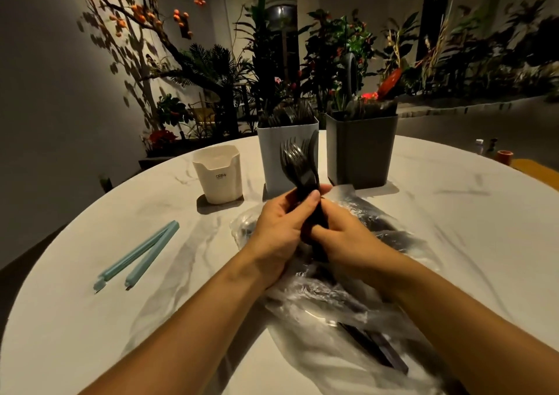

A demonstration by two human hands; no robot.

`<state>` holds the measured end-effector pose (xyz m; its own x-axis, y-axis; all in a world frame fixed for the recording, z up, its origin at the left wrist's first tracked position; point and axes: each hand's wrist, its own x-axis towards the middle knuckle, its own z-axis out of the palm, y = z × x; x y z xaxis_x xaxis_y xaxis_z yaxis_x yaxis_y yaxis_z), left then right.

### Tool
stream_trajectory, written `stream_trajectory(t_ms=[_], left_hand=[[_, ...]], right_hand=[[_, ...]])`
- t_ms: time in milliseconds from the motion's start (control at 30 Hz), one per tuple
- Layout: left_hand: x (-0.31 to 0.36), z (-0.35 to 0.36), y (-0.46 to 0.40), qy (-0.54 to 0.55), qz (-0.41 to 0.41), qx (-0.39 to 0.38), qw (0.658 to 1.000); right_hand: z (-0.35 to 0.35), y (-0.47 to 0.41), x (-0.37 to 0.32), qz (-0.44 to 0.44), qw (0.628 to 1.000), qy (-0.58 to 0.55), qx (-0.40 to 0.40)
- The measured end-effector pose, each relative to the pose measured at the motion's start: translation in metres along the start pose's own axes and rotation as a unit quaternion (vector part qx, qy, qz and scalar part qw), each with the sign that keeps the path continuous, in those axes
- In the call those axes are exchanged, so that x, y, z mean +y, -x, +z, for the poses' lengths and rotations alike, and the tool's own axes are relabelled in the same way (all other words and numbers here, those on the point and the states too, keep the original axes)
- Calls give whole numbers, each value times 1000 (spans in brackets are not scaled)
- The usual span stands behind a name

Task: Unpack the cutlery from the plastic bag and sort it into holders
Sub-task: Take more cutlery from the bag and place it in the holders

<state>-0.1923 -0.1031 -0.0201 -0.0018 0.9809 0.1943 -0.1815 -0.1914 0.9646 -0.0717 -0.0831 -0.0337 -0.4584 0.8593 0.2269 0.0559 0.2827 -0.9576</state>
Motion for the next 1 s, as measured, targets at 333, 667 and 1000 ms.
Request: stream_trajectory(t_ms=[333, 667, 1000], left_hand=[[-5, -3, -4, -19, -35, -21, 999], [-6, -1, -2, -18, -61, -13, 998], [-9, -1, -5, -13, -48, 63, 997]], right_hand=[[-7, 4, -8, -49, 942, 331, 20], [-10, 11, -12, 6, 929, 370, 0], [-12, 5, -9, 2, 894, 409, 182]])
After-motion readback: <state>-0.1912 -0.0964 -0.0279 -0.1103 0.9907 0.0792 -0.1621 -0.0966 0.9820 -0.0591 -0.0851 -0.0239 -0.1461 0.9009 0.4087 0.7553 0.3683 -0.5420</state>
